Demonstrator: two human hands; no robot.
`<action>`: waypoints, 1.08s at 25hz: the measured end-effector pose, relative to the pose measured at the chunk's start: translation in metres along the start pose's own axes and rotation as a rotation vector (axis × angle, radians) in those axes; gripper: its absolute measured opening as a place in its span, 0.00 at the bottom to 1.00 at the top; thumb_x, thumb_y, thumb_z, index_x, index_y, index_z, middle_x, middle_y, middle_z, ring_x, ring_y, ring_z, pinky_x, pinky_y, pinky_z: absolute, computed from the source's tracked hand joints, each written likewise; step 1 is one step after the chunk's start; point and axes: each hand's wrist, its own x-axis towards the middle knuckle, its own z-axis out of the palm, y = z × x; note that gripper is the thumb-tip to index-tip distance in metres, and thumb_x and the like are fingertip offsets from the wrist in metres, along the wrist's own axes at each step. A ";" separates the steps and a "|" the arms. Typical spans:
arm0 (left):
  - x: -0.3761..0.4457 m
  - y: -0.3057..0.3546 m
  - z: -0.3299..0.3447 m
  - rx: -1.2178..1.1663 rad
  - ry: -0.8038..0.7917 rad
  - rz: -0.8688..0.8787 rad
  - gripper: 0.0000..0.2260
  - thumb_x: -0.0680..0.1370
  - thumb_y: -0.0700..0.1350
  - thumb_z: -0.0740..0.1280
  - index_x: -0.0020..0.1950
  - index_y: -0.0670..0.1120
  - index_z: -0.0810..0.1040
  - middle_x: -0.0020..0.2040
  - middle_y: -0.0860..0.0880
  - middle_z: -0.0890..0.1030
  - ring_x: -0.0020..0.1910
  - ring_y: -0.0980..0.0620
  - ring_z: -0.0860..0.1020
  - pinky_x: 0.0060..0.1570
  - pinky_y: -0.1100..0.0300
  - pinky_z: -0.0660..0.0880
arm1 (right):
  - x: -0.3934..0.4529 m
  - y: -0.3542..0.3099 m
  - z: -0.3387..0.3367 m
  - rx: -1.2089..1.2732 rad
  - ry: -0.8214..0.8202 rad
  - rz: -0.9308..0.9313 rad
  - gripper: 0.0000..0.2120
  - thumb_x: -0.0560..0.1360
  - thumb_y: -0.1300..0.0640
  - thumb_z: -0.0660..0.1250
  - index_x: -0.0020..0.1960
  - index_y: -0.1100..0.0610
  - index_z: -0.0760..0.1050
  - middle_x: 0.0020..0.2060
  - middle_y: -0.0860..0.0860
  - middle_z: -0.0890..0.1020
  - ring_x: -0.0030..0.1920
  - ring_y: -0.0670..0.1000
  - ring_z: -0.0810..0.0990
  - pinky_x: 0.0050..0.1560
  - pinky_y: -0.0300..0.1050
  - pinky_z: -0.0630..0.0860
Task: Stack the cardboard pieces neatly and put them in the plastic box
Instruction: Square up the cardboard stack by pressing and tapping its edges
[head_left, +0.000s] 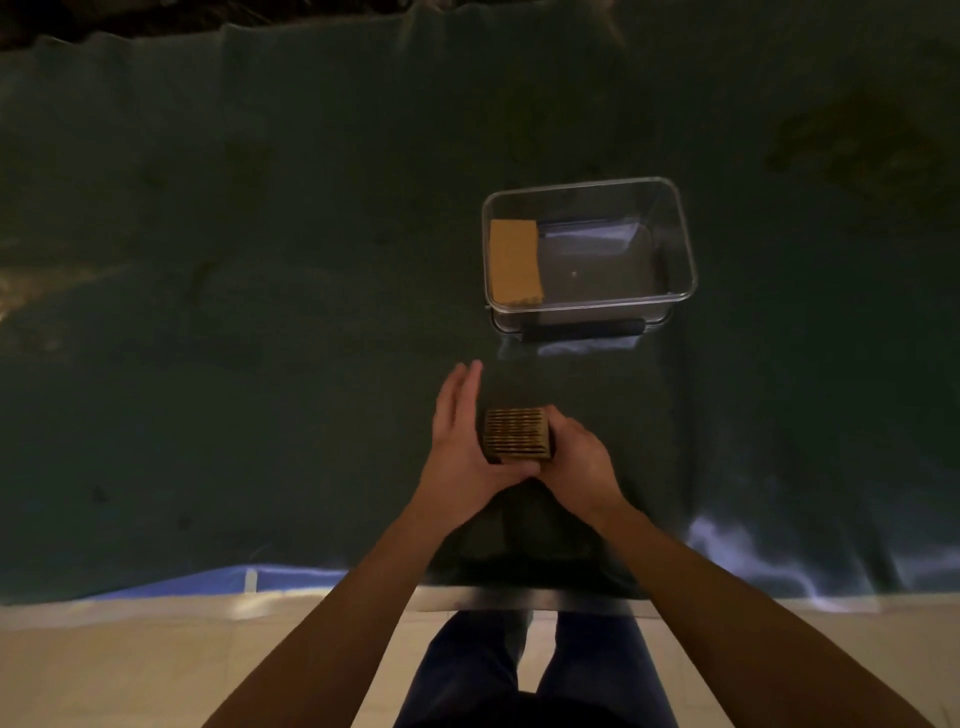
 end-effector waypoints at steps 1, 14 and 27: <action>-0.004 0.001 -0.003 0.090 0.109 0.098 0.51 0.69 0.58 0.76 0.81 0.52 0.46 0.82 0.54 0.44 0.81 0.51 0.47 0.77 0.55 0.51 | 0.001 0.000 0.000 -0.003 0.001 -0.003 0.18 0.68 0.45 0.72 0.55 0.43 0.70 0.50 0.43 0.82 0.49 0.45 0.79 0.45 0.44 0.76; -0.021 -0.014 0.034 0.686 0.095 0.431 0.41 0.78 0.62 0.58 0.81 0.46 0.41 0.82 0.47 0.41 0.81 0.48 0.45 0.77 0.44 0.52 | 0.003 -0.002 0.000 -0.023 0.018 -0.033 0.20 0.67 0.40 0.67 0.56 0.44 0.69 0.48 0.46 0.82 0.48 0.48 0.80 0.46 0.46 0.77; -0.011 -0.015 0.010 0.710 0.173 0.398 0.39 0.78 0.60 0.58 0.81 0.46 0.43 0.82 0.46 0.46 0.81 0.46 0.47 0.79 0.47 0.44 | 0.024 -0.040 0.011 0.005 0.149 -0.099 0.15 0.69 0.41 0.58 0.52 0.46 0.69 0.42 0.46 0.81 0.41 0.47 0.78 0.38 0.45 0.76</action>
